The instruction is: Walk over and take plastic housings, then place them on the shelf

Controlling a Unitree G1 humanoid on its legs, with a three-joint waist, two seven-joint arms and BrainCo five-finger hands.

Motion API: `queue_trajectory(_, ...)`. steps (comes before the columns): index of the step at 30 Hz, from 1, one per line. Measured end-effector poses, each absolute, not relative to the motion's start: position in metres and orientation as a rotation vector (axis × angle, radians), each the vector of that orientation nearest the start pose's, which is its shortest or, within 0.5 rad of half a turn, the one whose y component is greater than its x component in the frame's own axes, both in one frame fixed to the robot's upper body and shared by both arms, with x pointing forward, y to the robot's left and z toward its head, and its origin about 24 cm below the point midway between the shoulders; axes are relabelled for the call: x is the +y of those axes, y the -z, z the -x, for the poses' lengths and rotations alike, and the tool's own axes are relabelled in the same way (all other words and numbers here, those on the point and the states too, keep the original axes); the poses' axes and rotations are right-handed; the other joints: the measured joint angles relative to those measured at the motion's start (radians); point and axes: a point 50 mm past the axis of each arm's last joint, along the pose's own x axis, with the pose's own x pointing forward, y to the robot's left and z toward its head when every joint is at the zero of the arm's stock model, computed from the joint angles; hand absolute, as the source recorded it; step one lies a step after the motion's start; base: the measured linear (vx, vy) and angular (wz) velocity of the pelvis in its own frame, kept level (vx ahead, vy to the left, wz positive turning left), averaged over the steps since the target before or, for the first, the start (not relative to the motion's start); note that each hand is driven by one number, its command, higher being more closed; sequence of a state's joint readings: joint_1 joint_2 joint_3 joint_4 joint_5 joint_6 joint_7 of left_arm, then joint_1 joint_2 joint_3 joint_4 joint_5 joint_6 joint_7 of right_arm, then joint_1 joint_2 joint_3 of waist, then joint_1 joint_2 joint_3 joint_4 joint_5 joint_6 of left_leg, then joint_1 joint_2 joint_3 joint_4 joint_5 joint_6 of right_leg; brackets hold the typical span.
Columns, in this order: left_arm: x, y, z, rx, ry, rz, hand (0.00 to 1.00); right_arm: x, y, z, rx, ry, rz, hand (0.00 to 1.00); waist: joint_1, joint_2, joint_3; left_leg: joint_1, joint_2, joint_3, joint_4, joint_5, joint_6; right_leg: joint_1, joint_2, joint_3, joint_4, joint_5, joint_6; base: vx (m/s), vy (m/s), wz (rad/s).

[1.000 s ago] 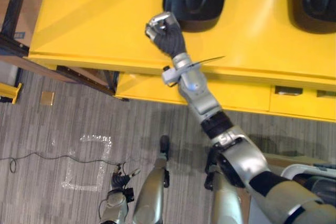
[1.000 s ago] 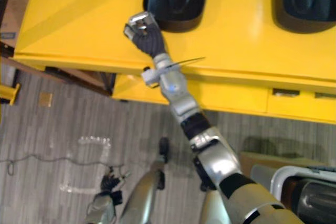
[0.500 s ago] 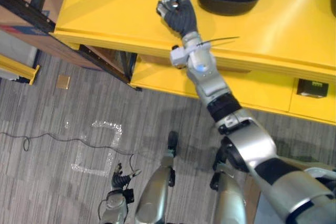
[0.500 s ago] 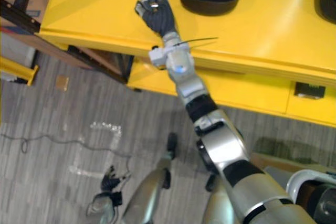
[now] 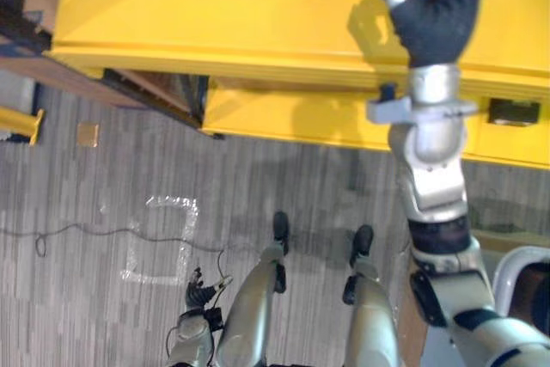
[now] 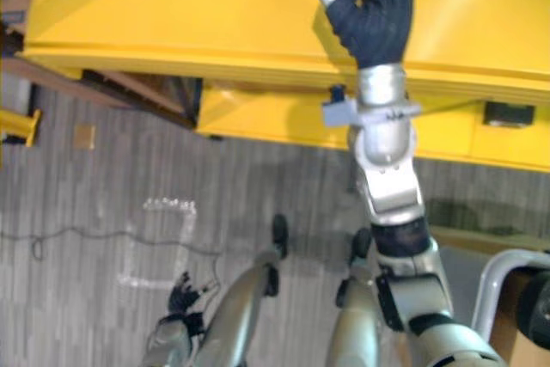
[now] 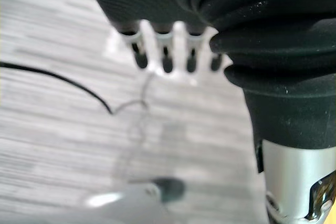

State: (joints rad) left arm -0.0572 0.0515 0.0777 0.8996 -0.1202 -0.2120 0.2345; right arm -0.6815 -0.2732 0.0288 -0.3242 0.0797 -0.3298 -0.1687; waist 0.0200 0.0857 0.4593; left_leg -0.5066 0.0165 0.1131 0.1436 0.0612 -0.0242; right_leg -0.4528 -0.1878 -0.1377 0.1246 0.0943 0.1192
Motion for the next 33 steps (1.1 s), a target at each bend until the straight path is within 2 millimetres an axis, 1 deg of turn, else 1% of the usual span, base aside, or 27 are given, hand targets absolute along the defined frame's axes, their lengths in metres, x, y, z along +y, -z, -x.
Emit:
queue_trajectory(1, 0.191, 0.112, -0.19, 0.628, -0.366, 0.008, 0.0, -0.139, -0.303, -0.241, -1.313, -0.095, -0.003, 1.0, -0.015, -0.011, -0.003, 0.005, 0.007, 0.007, 0.0, -0.007, -0.004, 0.0, 0.006, 0.007, -0.004, 0.0, -0.001, 0.05, -0.069, -0.26)
queue_trajectory(3, 0.191, 0.11, -0.191, 0.621, -0.374, 0.027, 0.0, -0.148, -0.293, -0.232, -1.301, -0.086, -0.062, 1.0, -0.032, -0.024, 0.0, 0.012, 0.015, 0.016, 0.001, -0.015, -0.008, 0.001, 0.015, 0.017, -0.007, -0.002, -0.003, 0.04, -0.062, -0.25)
queue_trajectory(5, 0.191, 0.11, -0.191, 0.618, -0.381, 0.038, 0.0, -0.152, -0.278, -0.223, -1.271, -0.112, -0.133, 1.0, -0.036, -0.04, -0.002, 0.017, 0.026, 0.036, 0.006, -0.028, -0.013, -0.001, 0.025, 0.033, -0.012, -0.003, -0.005, 0.04, -0.072, -0.28)
queue_trajectory(7, 0.189, 0.11, -0.191, 0.616, -0.379, 0.044, 0.0, -0.154, -0.268, -0.217, -1.253, -0.128, -0.175, 1.0, -0.04, -0.043, -0.002, 0.018, 0.032, 0.037, 0.007, -0.033, -0.018, -0.001, 0.031, 0.033, -0.013, -0.006, -0.008, 0.04, -0.057, -0.1)
queue_trajectory(9, 0.19, 0.11, -0.192, 0.615, -0.381, 0.045, 0.0, -0.153, -0.265, -0.217, -1.236, -0.139, -0.207, 1.0, -0.04, -0.044, -0.001, 0.018, 0.036, 0.037, 0.007, -0.034, -0.02, -0.001, 0.034, 0.033, -0.013, -0.007, -0.009, 0.02, -0.035, -0.01)
queue_trajectory(13, 0.191, 0.11, -0.192, 0.614, -0.383, 0.043, 0.0, -0.136, -0.259, -0.22, -1.192, -0.256, -0.267, 1.0, -0.039, -0.048, -0.003, 0.018, 0.039, 0.043, 0.019, -0.047, -0.02, 0.0, 0.036, 0.038, -0.013, -0.007, -0.009, 0.02, -0.026, -0.06)
queue_trajectory(14, 0.192, 0.109, -0.192, 0.612, -0.385, 0.039, 0.0, -0.126, -0.257, -0.221, -1.17, -0.315, -0.266, 1.0, -0.038, -0.056, -0.006, 0.017, 0.041, 0.05, 0.033, -0.057, -0.019, 0.001, 0.037, 0.046, -0.013, -0.007, -0.009, 0.01, -0.019, -0.16)
queue_trajectory(15, 0.193, 0.109, -0.192, 0.612, -0.386, 0.037, 0.0, -0.121, -0.256, -0.222, -1.162, -0.343, -0.262, 1.0, -0.037, -0.06, -0.008, 0.017, 0.043, 0.054, 0.039, -0.061, -0.019, 0.001, 0.038, 0.051, -0.013, -0.007, -0.009, 0.01, -0.015, -0.19)
queue_trajectory(16, 0.195, 0.109, -0.191, 0.613, -0.387, 0.03, 0.0, -0.113, -0.256, -0.226, -1.15, -0.39, -0.251, 1.0, -0.039, -0.07, -0.013, 0.018, 0.043, 0.06, 0.046, -0.067, -0.017, 0.001, 0.037, 0.057, -0.013, -0.007, -0.009, 0.01, -0.018, -0.13)
queue_trajectory(17, 0.196, 0.109, -0.191, 0.612, -0.388, 0.028, 0.0, -0.109, -0.259, -0.229, -1.149, -0.414, -0.239, 1.0, -0.04, -0.077, -0.015, 0.017, 0.043, 0.06, 0.052, -0.071, -0.016, 0.002, 0.037, 0.057, -0.013, -0.007, -0.009, 0.0, -0.015, -0.08)
queue_trajectory(21, 0.199, 0.108, -0.192, 0.606, -0.39, 0.022, 0.0, -0.101, -0.27, -0.243, -1.148, -0.473, -0.154, 1.0, -0.039, -0.098, -0.02, 0.017, 0.042, 0.058, 0.067, -0.078, -0.012, 0.011, 0.035, 0.054, -0.014, -0.007, -0.009, 0.0, -0.002, 0.01)
queue_trajectory(23, 0.199, 0.108, -0.192, 0.605, -0.389, 0.023, 0.0, -0.098, -0.277, -0.249, -1.15, -0.508, -0.09, 1.0, -0.037, -0.101, -0.021, 0.017, 0.042, 0.056, 0.076, -0.084, -0.01, 0.018, 0.034, 0.053, -0.015, -0.007, -0.009, 0.0, -0.003, 0.02)
queue_trajectory(25, 0.2, 0.108, -0.192, 0.606, -0.389, 0.023, 0.0, -0.093, -0.285, -0.257, -1.147, -0.545, -0.021, 1.0, -0.036, -0.109, -0.026, 0.016, 0.041, 0.054, 0.076, -0.084, -0.01, 0.018, 0.033, 0.051, -0.015, -0.006, -0.008, 0.0, 0.0, 0.0)
queue_trajectory(28, 0.202, 0.108, -0.192, 0.606, -0.393, 0.031, 0.0, -0.088, -0.293, -0.266, -1.135, -0.575, 0.052, 1.0, -0.036, -0.112, -0.028, 0.015, 0.041, 0.051, 0.077, -0.084, -0.01, 0.021, 0.033, 0.047, -0.015, -0.006, -0.008, 0.0, -0.013, 0.02)
queue_trajectory(31, 0.203, 0.108, -0.191, 0.607, -0.396, 0.039, 0.0, -0.086, -0.297, -0.28, -1.092, -0.565, 0.133, 1.0, -0.036, -0.112, -0.028, 0.015, 0.041, 0.037, 0.079, -0.083, -0.01, 0.03, 0.034, 0.029, -0.016, -0.006, -0.008, 0.01, -0.027, 0.11)
queue_trajectory(33, 0.204, 0.108, -0.191, 0.607, -0.396, 0.041, 0.0, -0.085, -0.297, -0.287, -1.063, -0.566, 0.175, 1.0, -0.033, -0.118, -0.031, 0.016, 0.042, 0.033, 0.08, -0.083, -0.01, 0.034, 0.035, 0.026, -0.016, -0.006, -0.008, 0.01, -0.02, 0.08)
